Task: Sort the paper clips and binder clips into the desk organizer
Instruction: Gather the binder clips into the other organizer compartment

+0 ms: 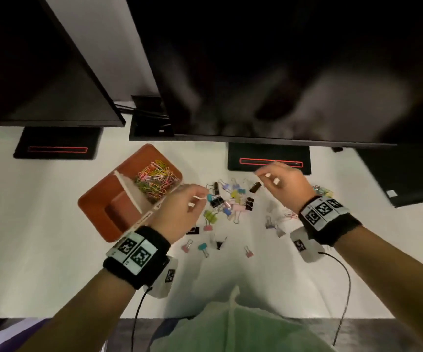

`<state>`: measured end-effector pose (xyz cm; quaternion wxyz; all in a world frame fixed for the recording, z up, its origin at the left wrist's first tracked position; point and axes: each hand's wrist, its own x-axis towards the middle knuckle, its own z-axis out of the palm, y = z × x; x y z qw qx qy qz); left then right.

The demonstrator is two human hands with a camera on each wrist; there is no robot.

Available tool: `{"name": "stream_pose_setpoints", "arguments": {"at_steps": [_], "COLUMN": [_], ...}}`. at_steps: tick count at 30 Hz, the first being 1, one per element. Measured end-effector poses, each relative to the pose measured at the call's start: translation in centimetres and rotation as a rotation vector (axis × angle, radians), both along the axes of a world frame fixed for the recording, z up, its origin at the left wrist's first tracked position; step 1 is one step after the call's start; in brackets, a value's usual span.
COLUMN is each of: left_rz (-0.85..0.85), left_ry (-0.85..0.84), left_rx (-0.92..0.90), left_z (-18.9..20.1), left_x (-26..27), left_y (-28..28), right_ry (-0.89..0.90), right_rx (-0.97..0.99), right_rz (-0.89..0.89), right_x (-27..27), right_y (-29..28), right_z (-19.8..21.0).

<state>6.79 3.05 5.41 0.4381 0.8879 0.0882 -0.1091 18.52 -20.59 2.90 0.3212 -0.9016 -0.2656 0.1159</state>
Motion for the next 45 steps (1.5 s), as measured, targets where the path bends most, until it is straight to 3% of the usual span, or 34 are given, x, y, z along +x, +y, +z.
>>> {"name": "stream_pose_setpoints", "arguments": {"at_steps": [6, 10, 15, 22, 29, 45], "left_rz": [-0.248, -0.353, -0.294, -0.292, -0.330, -0.192], "left_ry": [0.151, 0.234, 0.222, 0.149, 0.064, -0.035], "left_rx": [0.025, 0.147, 0.242, 0.317, 0.348, 0.176], "left_z": [-3.4, -5.3, -7.1, -8.4, -9.3, -8.4], "left_x": [2.0, 3.8, 5.3, 5.4, 6.2, 6.9], "left_y": [-9.3, -15.1, -19.6, -22.1, -23.7, -20.7], "right_ry": [0.254, 0.312, 0.304, 0.289, 0.308, 0.277], "right_rx": [-0.339, -0.401, -0.377, -0.205, -0.190, -0.219], "right_rz": [-0.218, -0.155, -0.048, -0.060, -0.034, 0.038], "right_x": [-1.9, -3.4, -4.4, -3.4, -1.6, -0.1], "right_y": [-12.7, -17.6, -20.9, -19.8, -16.9, -16.0], "right_z": [-2.7, -4.1, -6.0, -7.5, -7.7, -6.6]}}
